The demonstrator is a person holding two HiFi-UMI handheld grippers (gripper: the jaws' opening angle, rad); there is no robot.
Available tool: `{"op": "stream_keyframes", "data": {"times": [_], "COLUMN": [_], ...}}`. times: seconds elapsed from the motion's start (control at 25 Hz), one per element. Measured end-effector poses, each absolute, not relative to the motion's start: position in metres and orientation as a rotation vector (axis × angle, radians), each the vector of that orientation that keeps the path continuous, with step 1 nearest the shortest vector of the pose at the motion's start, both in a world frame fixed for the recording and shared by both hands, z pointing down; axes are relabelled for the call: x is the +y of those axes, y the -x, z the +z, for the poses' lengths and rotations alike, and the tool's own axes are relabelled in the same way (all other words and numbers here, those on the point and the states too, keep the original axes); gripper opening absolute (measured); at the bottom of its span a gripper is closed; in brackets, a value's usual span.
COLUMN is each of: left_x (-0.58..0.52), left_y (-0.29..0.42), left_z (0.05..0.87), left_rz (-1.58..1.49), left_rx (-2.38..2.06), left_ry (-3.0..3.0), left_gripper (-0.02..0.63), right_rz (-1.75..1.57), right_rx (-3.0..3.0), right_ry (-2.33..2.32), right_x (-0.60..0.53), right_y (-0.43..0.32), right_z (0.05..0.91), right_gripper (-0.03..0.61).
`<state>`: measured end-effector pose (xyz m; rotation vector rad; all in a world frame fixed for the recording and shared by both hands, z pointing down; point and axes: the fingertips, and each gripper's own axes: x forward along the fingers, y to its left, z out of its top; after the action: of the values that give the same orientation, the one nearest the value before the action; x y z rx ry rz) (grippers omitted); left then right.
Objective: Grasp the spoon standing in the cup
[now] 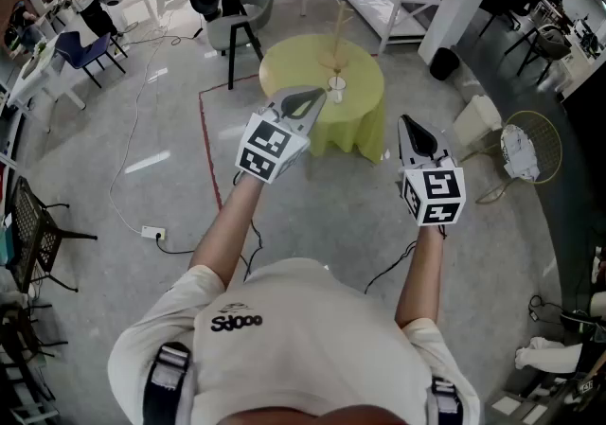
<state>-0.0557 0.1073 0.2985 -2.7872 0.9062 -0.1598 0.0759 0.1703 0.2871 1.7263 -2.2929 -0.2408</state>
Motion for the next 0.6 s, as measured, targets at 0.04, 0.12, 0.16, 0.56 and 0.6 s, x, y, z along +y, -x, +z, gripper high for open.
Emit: {"op": "stream_keyframes", "data": {"times": [0.04, 0.12, 0.16, 0.56, 0.6], "left_x": [0.107, 0.107, 0.107, 0.117, 0.119], "left_y": [0.054, 0.051, 0.049, 0.032, 0.031], "left_z": [0.298, 0.298, 0.298, 0.316, 0.319], "left_rz": [-0.158, -0.157, -0.158, -0.197, -0.208], "left_rx": [0.904, 0.901, 0.900, 0.979, 0.988], "left_ry": [2.788, 2.787, 2.786, 2.792, 2.790], "left_gripper": [0.026, 0.026, 0.026, 0.026, 0.026], "right_rz": [-0.243, -0.245, -0.244, -0.199, -0.198], "right_rx": [-2.290, -2.285, -2.286, -2.350, -2.349], "right_ry": [-1.730, -1.737, -1.739, -1.711, -1.695], "right_x": [0.170, 0.170, 0.170, 0.176, 0.177], "right_y": [-0.078, -0.082, -0.084, -0.107, -0.108], "right_z": [0.287, 0.287, 0.287, 0.298, 0.301], "right_gripper": [0.021, 0.021, 0.021, 0.021, 0.021]}}
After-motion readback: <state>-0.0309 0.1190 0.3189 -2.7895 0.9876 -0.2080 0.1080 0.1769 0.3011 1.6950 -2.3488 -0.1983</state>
